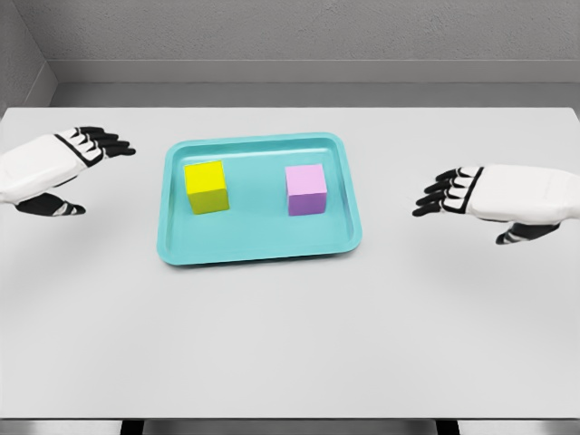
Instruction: Push two cubes
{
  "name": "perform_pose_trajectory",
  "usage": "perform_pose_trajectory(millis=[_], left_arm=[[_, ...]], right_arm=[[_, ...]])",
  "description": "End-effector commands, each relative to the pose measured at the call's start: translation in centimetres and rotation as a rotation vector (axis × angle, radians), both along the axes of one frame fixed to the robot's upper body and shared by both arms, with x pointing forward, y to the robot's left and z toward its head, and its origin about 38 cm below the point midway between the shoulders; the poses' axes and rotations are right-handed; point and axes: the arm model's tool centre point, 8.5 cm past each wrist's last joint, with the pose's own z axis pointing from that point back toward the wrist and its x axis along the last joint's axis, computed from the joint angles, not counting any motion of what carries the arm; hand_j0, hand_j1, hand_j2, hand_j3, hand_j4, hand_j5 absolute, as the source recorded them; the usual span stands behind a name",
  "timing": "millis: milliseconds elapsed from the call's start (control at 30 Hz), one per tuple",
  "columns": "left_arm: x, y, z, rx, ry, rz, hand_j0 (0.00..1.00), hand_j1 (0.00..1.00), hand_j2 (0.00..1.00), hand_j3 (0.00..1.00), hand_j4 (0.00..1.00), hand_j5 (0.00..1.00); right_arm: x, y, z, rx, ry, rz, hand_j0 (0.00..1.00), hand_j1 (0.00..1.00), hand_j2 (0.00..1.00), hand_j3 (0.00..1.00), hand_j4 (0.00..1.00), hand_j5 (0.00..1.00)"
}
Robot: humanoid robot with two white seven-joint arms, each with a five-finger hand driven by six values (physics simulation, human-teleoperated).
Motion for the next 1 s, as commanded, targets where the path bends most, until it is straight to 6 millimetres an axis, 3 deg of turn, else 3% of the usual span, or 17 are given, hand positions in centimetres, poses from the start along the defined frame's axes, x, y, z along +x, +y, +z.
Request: perform_pose_trajectory(millis=[0,100,200,233,300,367,433,600,700,733,867,967], left_arm=[[0.0,-0.2,-0.4,0.025,0.016,-0.005,1.00,1.00,1.00,1.00,1.00,1.00],[0.1,-0.4,-1.0,0.046,0.021,-0.006,1.00,1.00,1.00,1.00,1.00,1.00],[0.9,-0.8,-1.6,0.122,-0.009,-0.002,1.00,1.00,1.00,1.00,1.00,1.00],[1.2,-1.2,-1.9,0.153,-0.022,-0.005,1.00,1.00,1.00,1.00,1.00,1.00],[1.8,-1.3,-2.4,0.208,-0.031,-0.001,1.00,1.00,1.00,1.00,1.00,1.00],[2.7,-2.2,-4.0,0.255,0.030,-0.012,1.00,1.00,1.00,1.00,1.00,1.00],[2.9,-2.6,-4.3,0.268,0.042,-0.023,1.00,1.00,1.00,1.00,1.00,1.00],[3.9,-4.1,-4.5,0.343,0.043,-0.059,0.77,0.77,0.77,0.77,0.77,0.77],[4.1,-4.2,-4.5,0.353,0.044,-0.063,0.73,0.73,0.73,0.73,0.73,0.73],[4.2,-4.3,-4.4,0.352,0.042,-0.065,0.73,0.73,0.73,0.73,0.73,0.73],[4.3,-4.8,-4.6,0.366,0.048,-0.083,0.73,0.73,0.73,0.73,0.73,0.73],[4.6,-4.5,-4.4,0.371,0.049,-0.073,0.73,0.73,0.73,0.73,0.73,0.73]], right_arm=[[-0.1,-0.2,0.0,0.004,0.008,-0.007,1.00,1.00,1.00,1.00,1.00,1.00],[0.2,0.2,0.9,0.040,-0.029,-0.002,1.00,1.00,1.00,1.00,1.00,1.00],[1.0,1.8,1.5,0.135,-0.084,0.021,1.00,1.00,1.00,1.00,1.00,1.00],[2.2,1.1,2.2,0.073,-0.106,-0.001,1.00,1.00,1.00,1.00,1.00,1.00],[5.6,2.8,1.2,-0.057,-0.039,0.003,1.00,1.00,1.00,1.00,1.00,1.00],[8.0,3.5,1.4,-0.028,-0.047,-0.022,0.99,0.99,0.99,0.99,0.99,0.99],[9.5,4.0,1.4,-0.026,-0.058,-0.041,0.88,0.88,0.88,0.88,0.88,0.88],[12.4,3.6,0.7,-0.097,-0.090,-0.111,0.83,0.83,0.83,0.83,0.83,0.83],[13.3,3.2,-0.3,-0.122,-0.079,-0.141,0.82,0.82,0.82,0.82,0.82,0.82],[13.2,3.2,-0.7,-0.124,-0.072,-0.142,0.77,0.77,0.77,0.77,0.77,0.77],[12.4,3.0,-3.1,-0.131,-0.028,-0.140,0.77,0.77,0.77,0.77,0.77,0.77],[12.4,3.7,-3.4,-0.118,-0.023,-0.128,0.72,0.72,0.72,0.72,0.72,0.72]])
